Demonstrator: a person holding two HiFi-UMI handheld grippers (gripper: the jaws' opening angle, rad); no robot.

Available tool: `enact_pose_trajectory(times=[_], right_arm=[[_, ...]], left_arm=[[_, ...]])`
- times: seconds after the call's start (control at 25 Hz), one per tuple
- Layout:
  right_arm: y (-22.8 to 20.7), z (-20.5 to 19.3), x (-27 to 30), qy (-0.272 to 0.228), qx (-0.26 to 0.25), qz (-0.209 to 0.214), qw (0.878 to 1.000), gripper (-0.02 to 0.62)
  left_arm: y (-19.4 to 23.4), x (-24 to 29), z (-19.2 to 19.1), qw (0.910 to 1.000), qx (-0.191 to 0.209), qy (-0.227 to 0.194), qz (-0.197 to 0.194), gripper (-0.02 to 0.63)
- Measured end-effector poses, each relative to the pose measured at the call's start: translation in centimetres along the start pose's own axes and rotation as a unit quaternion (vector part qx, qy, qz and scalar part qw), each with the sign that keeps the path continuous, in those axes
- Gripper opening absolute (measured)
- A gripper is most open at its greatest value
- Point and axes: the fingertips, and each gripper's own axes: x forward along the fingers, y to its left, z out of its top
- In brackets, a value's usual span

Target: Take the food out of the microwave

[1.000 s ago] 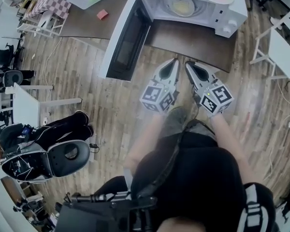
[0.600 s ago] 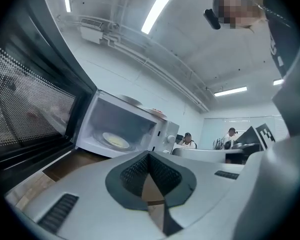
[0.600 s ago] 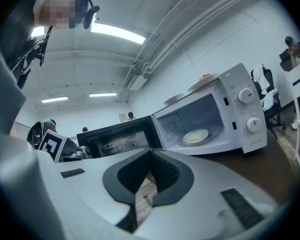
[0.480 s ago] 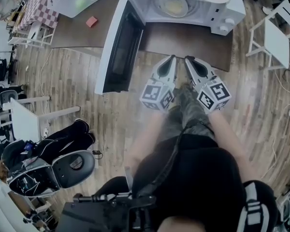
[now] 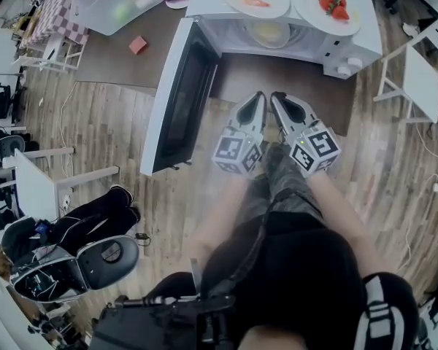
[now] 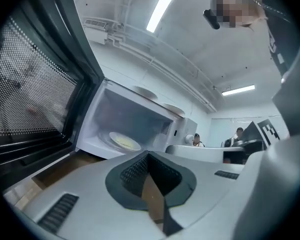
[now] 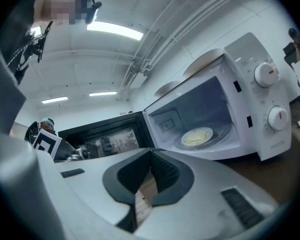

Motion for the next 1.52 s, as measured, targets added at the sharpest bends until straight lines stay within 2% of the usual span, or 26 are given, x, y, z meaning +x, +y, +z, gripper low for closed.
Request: enact_pose_trajectory(times=[0.32,0.56,0.64,0.76,0.92,1.12,1.2,1.28,1.52], right_arm=[[-4.2,0.8,3.3,-0.008,0.006,-0.041,0.999,0.005],[-5.9,0.1,5.3,0.000,0.031,-0.047,0.998,0.005],[-6.5,-0.3,5.8,0.004,0.040,-0.050,0.998,0.043],[-7.7,-0.6,6.3,0.006,0.054,-0.067,0.996,0.043],[-9.1,-0.7,6.9,0.002,0.098,-0.090,0.991,0.043],[-10.3,-0.8,7.9,0.003,0.155,-0.094,0.983,0.043],[-10.6,-0.8,8.3,0.001,0.175,-0.091,0.980,0.091],[-11.0,-0.8,8.5,0.000,0.189,-0.092,0.978,0.092],[-12.5,-1.1,9.4,-0.005,0.273,-0.103,0.956,0.092]], left_arm=[[2.1,4.3,0.6,1.0000,0.004,-0.005,0.003,0.003],[3.7,6.4,-0.2,1.0000,0.001,-0.002,0.007,0.003],[4.2,7.1,-0.7,1.0000,0.000,0.000,0.008,0.003],[4.8,8.1,-1.0,0.9999,0.000,0.002,0.011,0.003],[5.3,8.9,-1.1,0.9999,-0.004,0.004,0.012,0.003],[5.4,9.9,-1.5,0.9999,-0.003,0.009,0.006,0.003],[5.6,10.1,-1.6,0.9999,-0.004,0.011,0.008,0.003],[5.7,10.3,-1.7,0.9999,-0.002,0.013,0.010,0.003],[6.7,10.5,-1.5,0.9996,0.017,0.014,0.018,0.003]])
